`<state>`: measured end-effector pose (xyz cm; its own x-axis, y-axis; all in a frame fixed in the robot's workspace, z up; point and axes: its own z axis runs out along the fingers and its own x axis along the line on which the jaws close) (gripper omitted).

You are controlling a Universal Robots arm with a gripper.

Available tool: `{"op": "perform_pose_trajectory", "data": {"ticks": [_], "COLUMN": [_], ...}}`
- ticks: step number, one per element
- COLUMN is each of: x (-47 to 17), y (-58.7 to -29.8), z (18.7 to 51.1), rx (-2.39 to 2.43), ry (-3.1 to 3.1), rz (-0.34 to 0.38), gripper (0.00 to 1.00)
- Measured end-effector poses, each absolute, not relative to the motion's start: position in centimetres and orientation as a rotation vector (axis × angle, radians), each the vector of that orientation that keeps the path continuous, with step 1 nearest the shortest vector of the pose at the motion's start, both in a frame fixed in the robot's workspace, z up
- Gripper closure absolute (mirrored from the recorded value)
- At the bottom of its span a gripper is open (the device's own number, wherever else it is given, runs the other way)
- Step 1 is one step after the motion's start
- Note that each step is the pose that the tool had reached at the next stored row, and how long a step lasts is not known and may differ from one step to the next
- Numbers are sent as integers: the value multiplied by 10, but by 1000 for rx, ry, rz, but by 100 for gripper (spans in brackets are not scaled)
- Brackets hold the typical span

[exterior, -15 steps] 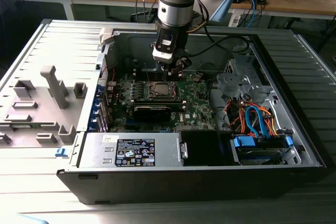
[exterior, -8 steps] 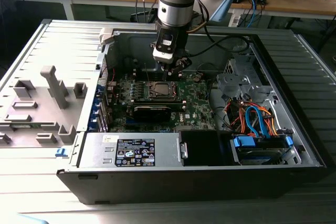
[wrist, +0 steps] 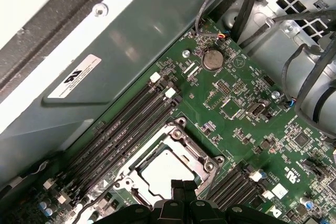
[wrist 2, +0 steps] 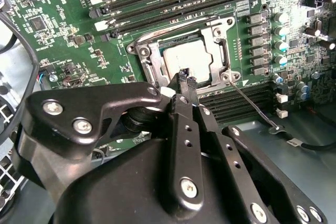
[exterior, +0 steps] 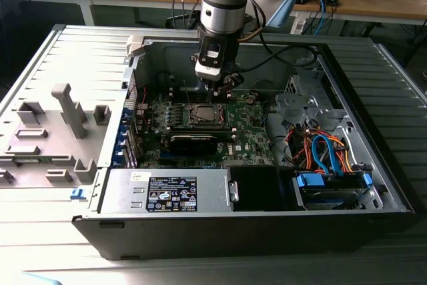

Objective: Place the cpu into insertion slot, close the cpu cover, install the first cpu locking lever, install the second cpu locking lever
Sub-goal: 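Install the first cpu locking lever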

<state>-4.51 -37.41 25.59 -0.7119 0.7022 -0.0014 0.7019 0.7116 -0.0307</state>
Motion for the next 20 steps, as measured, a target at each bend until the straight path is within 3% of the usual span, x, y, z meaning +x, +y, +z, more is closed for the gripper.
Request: {"op": "perform_pose_trajectory", "data": {"ticks": [20], "x": [-45], "y": [-374], "z": [256], "rx": [-1131], "ry": [-2920], "rz": [46], "gripper": [89]}}
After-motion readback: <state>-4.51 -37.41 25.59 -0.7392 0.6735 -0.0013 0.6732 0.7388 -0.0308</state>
